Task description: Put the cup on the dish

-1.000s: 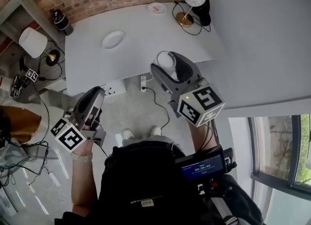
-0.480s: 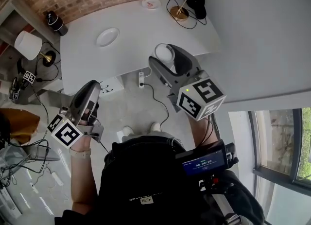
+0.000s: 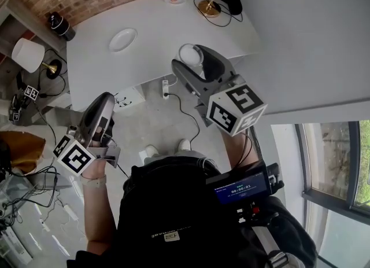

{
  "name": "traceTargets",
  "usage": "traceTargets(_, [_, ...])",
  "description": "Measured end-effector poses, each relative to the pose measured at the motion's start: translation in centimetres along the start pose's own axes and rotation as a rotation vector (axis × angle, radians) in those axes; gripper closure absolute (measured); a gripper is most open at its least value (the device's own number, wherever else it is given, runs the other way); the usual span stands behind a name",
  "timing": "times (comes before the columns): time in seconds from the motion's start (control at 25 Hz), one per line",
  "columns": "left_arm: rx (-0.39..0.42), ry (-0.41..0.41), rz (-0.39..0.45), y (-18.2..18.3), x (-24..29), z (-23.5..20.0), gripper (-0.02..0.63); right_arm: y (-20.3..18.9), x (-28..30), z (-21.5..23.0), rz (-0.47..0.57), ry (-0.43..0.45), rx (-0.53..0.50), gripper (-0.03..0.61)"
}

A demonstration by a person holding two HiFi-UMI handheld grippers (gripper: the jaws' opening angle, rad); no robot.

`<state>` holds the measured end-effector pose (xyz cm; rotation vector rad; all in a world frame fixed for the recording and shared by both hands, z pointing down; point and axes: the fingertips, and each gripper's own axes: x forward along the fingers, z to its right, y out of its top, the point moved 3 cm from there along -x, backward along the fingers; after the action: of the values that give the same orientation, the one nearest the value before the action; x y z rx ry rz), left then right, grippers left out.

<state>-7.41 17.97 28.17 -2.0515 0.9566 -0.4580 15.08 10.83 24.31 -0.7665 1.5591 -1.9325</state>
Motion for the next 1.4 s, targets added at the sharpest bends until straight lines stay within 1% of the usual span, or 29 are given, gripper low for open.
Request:
traceTargets(0.12, [-0.003,0.011,0.013,0.1,-0.2,-0.1,0.552,-0.1,0.2,0.2,-0.002,0.008,0.007,0.316])
traceTargets(0.64, [-0.009,0.006,0.007,-0.2,0.6,-0.1,0.552,-0.1,0.1,0.8,0.006,0.006,0.025,0.316])
traceTargets(0.88, [-0.010,0.012,0.004,-0.5,0.5,-0.3,0.552,0.0,0.2,0.9,0.019,0.014,0.051,0.316])
traceTargets(0.96, [-0.011,0.015,0.004,-0.5,0.5,-0.3,0.552,0.0,0.2,0.9,0.017,0.016,0.046,0.316])
traceTargets(1.12, [-0.014,0.022,0.012,-0.7,0.8,0.1,0.552,0.1,0.1,1.1,-0.004,0.017,0.004,0.316])
traceTargets(1.4, [-0.011,0.045,0.033,-2.3,2.4,1.9,0.552,0.4,-1.5,3.0,-0.020,0.046,-0.030,0.316])
